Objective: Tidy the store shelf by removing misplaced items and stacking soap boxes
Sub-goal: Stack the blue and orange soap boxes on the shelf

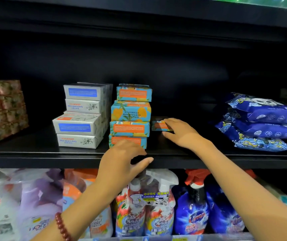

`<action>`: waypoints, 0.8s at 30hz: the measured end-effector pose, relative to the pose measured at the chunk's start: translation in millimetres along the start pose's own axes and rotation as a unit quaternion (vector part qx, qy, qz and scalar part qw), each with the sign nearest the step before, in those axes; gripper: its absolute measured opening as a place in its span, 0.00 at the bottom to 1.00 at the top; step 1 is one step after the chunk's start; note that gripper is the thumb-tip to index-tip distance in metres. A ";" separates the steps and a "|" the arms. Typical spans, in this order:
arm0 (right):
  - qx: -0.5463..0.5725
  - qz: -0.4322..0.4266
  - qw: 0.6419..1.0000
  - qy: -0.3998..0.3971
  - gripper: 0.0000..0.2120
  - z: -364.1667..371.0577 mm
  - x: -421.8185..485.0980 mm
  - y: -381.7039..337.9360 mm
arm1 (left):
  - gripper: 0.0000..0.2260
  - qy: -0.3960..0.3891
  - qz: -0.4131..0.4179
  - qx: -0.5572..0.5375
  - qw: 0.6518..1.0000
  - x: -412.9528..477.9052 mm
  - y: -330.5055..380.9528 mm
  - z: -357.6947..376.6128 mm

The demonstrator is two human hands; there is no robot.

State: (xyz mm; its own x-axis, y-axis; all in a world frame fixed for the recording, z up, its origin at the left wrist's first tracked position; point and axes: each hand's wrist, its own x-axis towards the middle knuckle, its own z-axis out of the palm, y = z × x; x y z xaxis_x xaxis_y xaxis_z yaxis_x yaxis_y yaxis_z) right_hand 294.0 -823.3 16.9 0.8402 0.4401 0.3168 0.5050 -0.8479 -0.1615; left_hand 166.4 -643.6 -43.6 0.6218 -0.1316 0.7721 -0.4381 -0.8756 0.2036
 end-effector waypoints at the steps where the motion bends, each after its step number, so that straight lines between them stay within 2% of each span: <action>1: -0.002 -0.001 1.000 0.011 0.23 0.7 0.0 -0.1 | 0.17 -0.004 -0.004 -0.004 1.000 0.4 0.1 -0.3; 6: 0.016 -0.039 0.995 0.091 0.21 2.6 -24.9 3.5 | 0.17 -0.002 -0.013 -0.009 1.000 -0.5 1.8 -0.2; 10: 0.039 -0.078 0.989 0.123 0.20 -4.2 -55.7 0.4 | 0.17 0.006 -0.018 -0.004 1.000 -0.9 3.2 0.7; 13: 0.136 -0.087 0.974 0.161 0.17 -14.2 -71.4 -4.0 | 0.17 0.002 -0.022 -0.010 1.000 -0.4 3.8 0.1; 15: 0.157 -0.071 0.976 0.134 0.25 -15.9 -76.0 -6.5 | 0.17 -0.001 -0.022 -0.012 1.000 -0.8 3.2 0.2; 17: 0.121 -0.039 0.990 0.056 0.37 -13.5 -74.8 -5.0 | 0.17 -0.004 -0.022 -0.012 1.000 -1.1 2.9 -0.1; 19: 0.121 -0.023 0.992 0.034 0.40 -10.8 -74.4 -3.6 | 0.18 -0.005 -0.027 -0.017 0.999 -1.6 3.5 -1.6; 22: 0.126 -0.051 0.984 0.117 0.35 -9.0 -81.8 -6.1 | 0.19 0.011 -0.055 -0.073 0.996 -0.5 5.7 -6.4; 24: 0.128 -0.092 0.968 0.193 0.35 -6.9 -91.0 -10.7 | 0.16 0.019 -0.094 -0.179 0.979 2.8 11.6 -12.2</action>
State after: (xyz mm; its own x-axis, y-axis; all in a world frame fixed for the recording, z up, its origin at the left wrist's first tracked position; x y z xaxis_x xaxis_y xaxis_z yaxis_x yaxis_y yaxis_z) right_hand 210.7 -856.3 -3.7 0.6202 0.3916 0.6798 0.7130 -0.6428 -0.2802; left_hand 155.1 -648.4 -31.7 0.6913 0.0405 0.7214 -0.5218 -0.6626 0.5373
